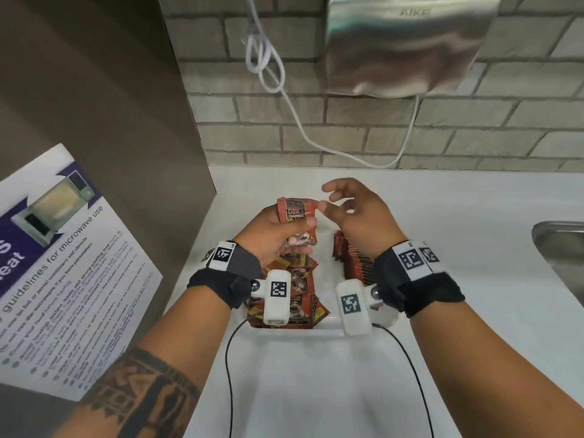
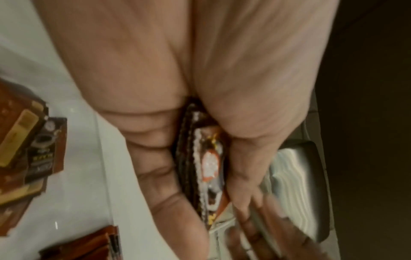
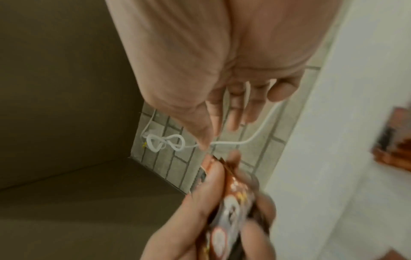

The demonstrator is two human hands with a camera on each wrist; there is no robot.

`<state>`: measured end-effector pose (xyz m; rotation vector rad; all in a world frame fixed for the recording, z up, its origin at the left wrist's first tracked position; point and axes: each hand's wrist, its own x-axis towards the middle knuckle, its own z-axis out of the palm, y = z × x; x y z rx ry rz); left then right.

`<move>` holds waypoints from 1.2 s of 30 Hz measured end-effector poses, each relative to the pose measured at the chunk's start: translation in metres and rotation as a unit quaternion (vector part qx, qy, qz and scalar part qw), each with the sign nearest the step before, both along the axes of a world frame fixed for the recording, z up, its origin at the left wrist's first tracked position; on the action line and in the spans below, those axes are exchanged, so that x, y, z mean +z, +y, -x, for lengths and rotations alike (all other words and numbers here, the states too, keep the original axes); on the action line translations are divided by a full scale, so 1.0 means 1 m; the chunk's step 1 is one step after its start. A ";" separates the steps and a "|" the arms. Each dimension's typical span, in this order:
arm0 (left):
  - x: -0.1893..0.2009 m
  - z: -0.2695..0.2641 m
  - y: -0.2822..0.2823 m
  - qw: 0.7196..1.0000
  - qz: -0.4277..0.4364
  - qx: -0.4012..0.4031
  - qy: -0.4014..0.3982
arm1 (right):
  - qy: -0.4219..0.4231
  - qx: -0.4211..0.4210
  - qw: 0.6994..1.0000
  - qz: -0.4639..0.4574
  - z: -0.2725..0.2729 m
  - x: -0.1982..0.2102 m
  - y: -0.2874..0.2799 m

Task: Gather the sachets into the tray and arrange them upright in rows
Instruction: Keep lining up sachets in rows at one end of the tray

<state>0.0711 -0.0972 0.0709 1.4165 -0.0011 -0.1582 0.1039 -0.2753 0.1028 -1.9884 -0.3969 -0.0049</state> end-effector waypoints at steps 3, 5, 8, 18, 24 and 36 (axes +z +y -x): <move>-0.002 -0.003 -0.005 0.999 -0.031 -0.004 -0.010 | 0.006 0.080 0.994 0.073 -0.010 0.013 0.002; -0.003 -0.004 -0.007 0.999 -0.027 -0.015 -0.024 | 0.011 0.098 0.988 0.118 -0.018 0.017 0.004; -0.002 -0.003 -0.008 0.998 -0.018 -0.049 -0.032 | 0.023 0.108 0.986 0.122 -0.028 0.020 0.002; -0.007 -0.014 -0.009 0.994 -0.104 -0.002 -0.041 | 0.015 0.124 0.981 0.146 -0.040 0.027 -0.006; -0.011 -0.022 -0.014 0.976 -0.210 0.031 -0.046 | -0.013 0.120 0.976 0.183 -0.044 0.027 -0.006; -0.030 -0.025 -0.033 0.699 -0.680 -0.216 0.045 | 0.056 0.017 0.961 0.270 -0.075 -0.037 -0.001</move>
